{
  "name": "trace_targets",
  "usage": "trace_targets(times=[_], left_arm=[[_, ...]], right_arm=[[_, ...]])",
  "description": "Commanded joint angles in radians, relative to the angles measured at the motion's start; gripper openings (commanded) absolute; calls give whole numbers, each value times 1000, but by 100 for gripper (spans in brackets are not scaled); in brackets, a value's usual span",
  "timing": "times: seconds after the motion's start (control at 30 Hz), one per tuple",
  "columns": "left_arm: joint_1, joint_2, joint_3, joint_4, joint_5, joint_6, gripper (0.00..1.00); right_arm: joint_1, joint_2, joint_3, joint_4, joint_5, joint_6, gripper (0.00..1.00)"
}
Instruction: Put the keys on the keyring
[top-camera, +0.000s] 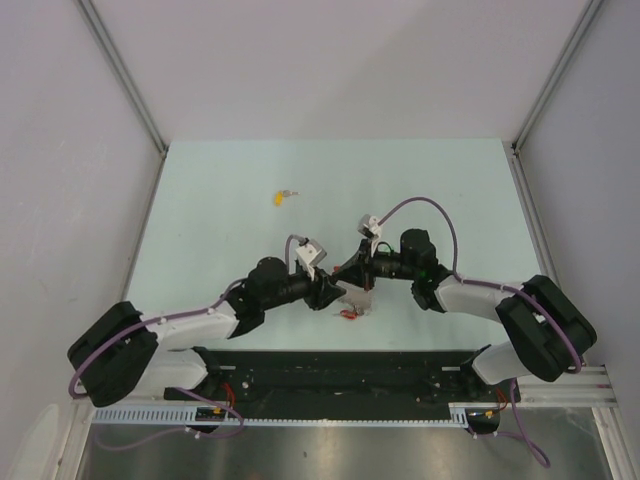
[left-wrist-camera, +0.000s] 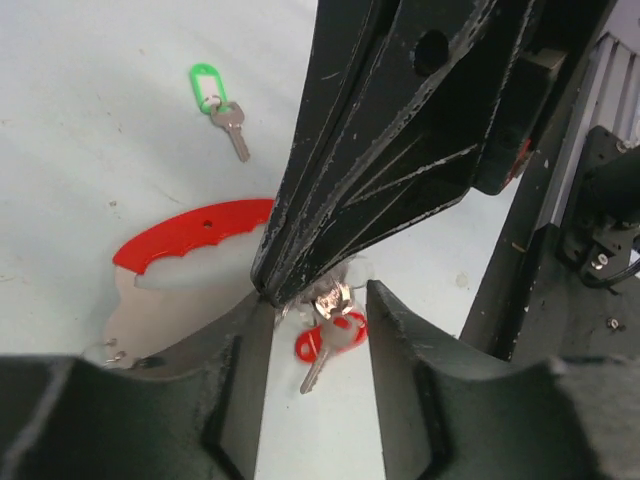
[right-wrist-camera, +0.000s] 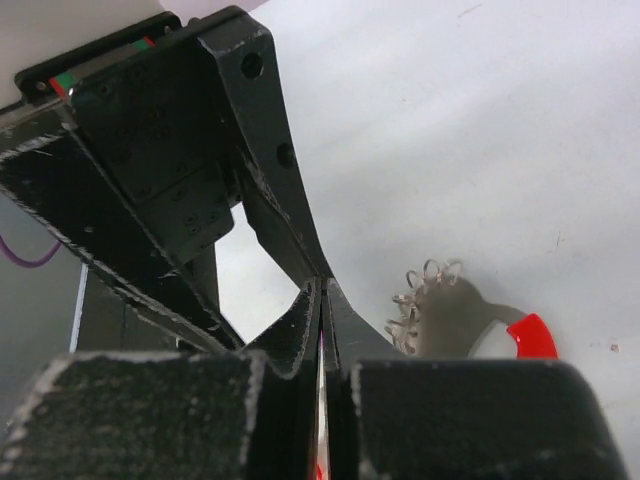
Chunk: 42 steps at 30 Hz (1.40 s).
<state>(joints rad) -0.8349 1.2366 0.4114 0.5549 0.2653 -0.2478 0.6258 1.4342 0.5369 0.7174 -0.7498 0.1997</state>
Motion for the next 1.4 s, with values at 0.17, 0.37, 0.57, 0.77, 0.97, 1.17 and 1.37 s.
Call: trace_targets(times=[0.17, 0.37, 0.57, 0.77, 0.97, 1.17, 1.37], left_arm=[[-4, -141, -51, 31, -146, 1, 52], [-3, -227, -46, -102, -256, -11, 54], [0, -298, -37, -228, -374, -62, 61], [2, -289, -10, -337, -437, -97, 65], [2, -162, 65, -476, -402, -113, 62], [0, -62, 99, -418, -278, -163, 49], [-4, 79, 162, -403, -176, -196, 43]], right_arm=[[-3, -14, 6, 24, -8, -13, 0], [-14, -87, 18, -224, 119, -49, 1], [20, -97, 126, -660, 300, -163, 32], [40, -78, 195, -851, 417, -152, 53], [43, -77, 215, -897, 486, -83, 73], [17, -98, 210, -882, 497, -36, 87], [-5, -190, 158, -814, 494, -17, 94]])
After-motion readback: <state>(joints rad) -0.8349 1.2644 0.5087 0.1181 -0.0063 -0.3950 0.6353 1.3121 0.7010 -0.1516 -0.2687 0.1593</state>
